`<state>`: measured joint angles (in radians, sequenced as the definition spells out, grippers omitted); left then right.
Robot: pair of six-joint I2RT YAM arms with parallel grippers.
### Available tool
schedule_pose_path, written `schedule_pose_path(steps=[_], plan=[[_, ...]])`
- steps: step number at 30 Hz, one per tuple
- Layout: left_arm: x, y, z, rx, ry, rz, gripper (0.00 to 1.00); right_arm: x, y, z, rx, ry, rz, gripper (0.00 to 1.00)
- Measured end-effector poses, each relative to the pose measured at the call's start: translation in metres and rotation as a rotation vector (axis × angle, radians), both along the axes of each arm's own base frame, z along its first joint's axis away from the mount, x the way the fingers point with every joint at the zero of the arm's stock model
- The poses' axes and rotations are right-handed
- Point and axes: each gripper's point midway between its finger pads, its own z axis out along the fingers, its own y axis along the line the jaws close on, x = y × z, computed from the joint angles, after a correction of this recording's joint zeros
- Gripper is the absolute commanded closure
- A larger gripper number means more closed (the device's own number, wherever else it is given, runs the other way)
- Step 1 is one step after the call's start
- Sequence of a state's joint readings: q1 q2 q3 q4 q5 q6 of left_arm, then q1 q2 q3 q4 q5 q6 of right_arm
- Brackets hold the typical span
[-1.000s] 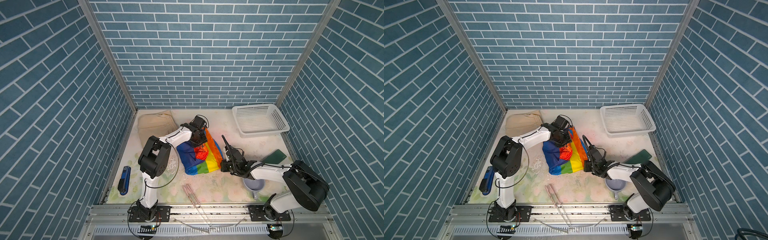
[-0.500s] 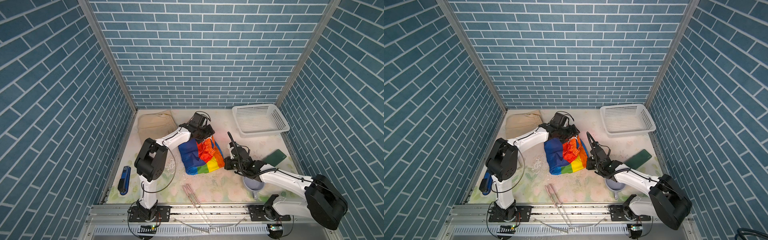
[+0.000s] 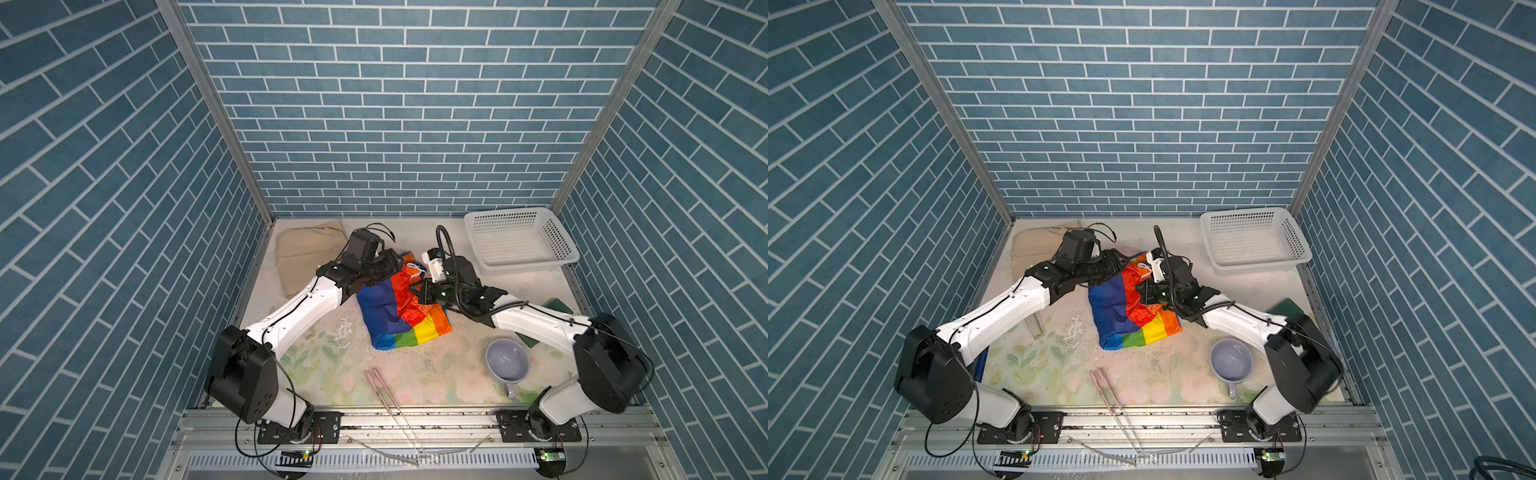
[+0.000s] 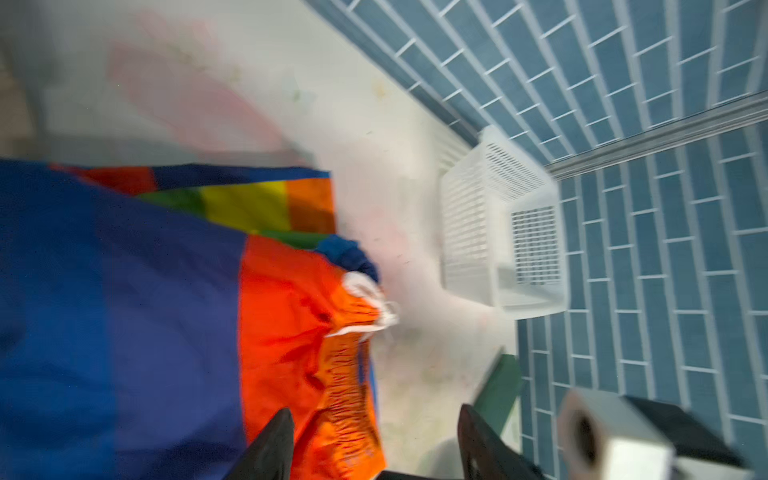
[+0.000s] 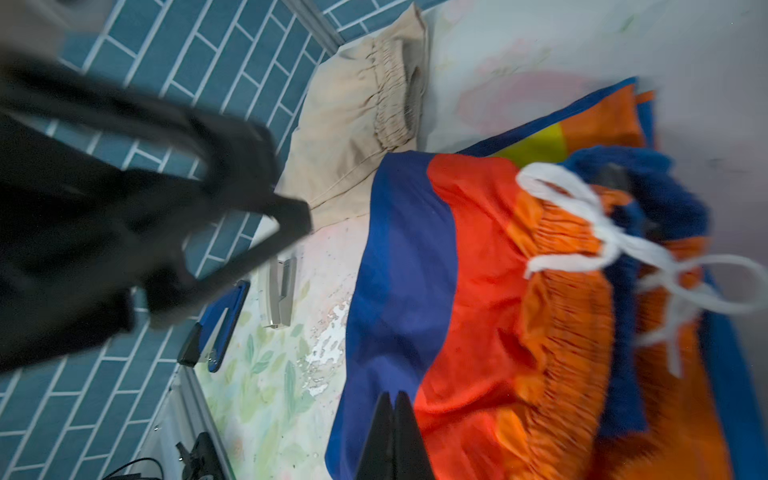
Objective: Fold and stack the shorts
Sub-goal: 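Bring the right gripper to the folded waistband beside the left gripper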
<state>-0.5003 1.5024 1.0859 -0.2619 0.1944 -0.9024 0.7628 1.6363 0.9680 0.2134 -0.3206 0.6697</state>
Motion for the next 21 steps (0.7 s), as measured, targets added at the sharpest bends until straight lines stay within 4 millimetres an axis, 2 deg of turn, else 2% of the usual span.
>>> schedule_pose_path(steps=[3, 5, 10, 16, 21], plan=[[0.0, 0.013, -0.033, 0.047, 0.064, 0.022, 0.31, 0.003, 0.004, -0.035, -0.016, 0.08, 0.004, 1.0], [0.008, 0.017, -0.045, 0.066, 0.077, 0.027, 0.31, 0.008, 0.0, -0.054, -0.017, 0.126, -0.018, 1.0], [0.037, 0.019, -0.085, 0.097, 0.121, 0.036, 0.35, 0.007, -0.027, -0.094, -0.033, 0.215, -0.081, 1.0], [0.055, 0.023, -0.123, 0.108, 0.173, 0.047, 0.35, 0.004, -0.043, -0.118, -0.042, 0.254, -0.111, 1.0], [0.058, 0.024, -0.123, 0.09, 0.169, 0.048, 0.35, 0.002, -0.044, -0.118, -0.06, 0.24, -0.091, 1.0]])
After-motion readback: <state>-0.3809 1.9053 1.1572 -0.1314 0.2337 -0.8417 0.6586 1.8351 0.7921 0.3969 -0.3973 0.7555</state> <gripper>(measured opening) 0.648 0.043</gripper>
